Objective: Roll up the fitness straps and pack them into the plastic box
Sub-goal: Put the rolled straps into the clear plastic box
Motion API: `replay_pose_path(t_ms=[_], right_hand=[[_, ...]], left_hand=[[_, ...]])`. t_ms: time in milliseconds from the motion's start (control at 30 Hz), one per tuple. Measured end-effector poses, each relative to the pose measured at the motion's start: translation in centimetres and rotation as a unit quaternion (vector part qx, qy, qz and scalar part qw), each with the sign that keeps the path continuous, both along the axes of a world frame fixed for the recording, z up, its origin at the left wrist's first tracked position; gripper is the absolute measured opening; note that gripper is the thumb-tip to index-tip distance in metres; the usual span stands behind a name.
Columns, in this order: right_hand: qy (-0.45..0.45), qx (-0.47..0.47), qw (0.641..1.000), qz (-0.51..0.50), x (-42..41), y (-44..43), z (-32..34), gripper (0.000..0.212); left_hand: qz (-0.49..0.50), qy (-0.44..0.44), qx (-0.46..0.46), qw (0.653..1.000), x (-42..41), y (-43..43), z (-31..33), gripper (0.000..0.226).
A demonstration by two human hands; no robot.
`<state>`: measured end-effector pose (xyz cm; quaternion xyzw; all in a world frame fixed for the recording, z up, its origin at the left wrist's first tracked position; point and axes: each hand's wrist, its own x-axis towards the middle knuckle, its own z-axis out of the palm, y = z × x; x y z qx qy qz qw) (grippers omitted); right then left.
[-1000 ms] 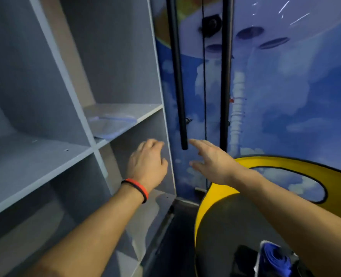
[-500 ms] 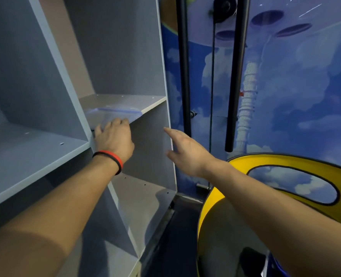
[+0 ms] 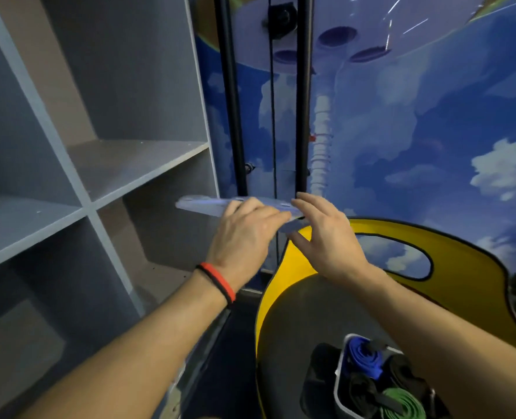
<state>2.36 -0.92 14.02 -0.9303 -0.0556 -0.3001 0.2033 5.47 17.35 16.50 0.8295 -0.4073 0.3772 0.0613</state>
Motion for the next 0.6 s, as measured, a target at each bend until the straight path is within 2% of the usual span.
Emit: replay_pose_path(t_ms=[133, 200, 267, 333, 367, 467, 533, 600], right_hand=[[-0.013, 0.045, 0.998, -0.033, -5.3, -4.7, -2.9, 0.015], [0.007, 0.044, 0.996, -0.076, -8.1, -7.2, -4.5, 0.019], [0.03, 0.043, 0.991, -0.121, -10.9, -9.7, -6.6, 0.028], [0.059, 0.099, 0.985, -0.128, -13.7, -12.2, -8.2, 0.025], [0.068, 0.161, 0.978, -0.111, -15.1, -13.2, -8.8, 0.022], [0.064, 0.368, 0.925, -0.071, -18.5, -14.9, -9.9, 0.019], [0.071, 0.5, 0.86, -0.065, -19.9, -15.5, -11.0, 0.019], [0.099, 0.59, 0.799, -0.068, -20.9, -16.1, -12.5, 0.02]], left_hand=[[-0.077, 0.016, -0.006, 0.997, -3.5, -5.5, -2.6, 0.034], [-0.087, 0.021, -0.04, 0.995, -4.4, -7.4, -4.0, 0.038], [-0.076, 0.08, -0.101, 0.989, -4.8, -8.5, -5.6, 0.052], [-0.052, 0.158, -0.186, 0.968, -5.2, -9.4, -7.5, 0.06], [-0.037, 0.202, -0.228, 0.952, -5.3, -9.7, -8.7, 0.062], [0.019, 0.372, -0.279, 0.885, -5.4, -10.8, -13.0, 0.062], [0.041, 0.527, -0.276, 0.803, -5.5, -11.4, -15.6, 0.067], [0.036, 0.65, -0.301, 0.697, -6.3, -12.0, -17.4, 0.06]])
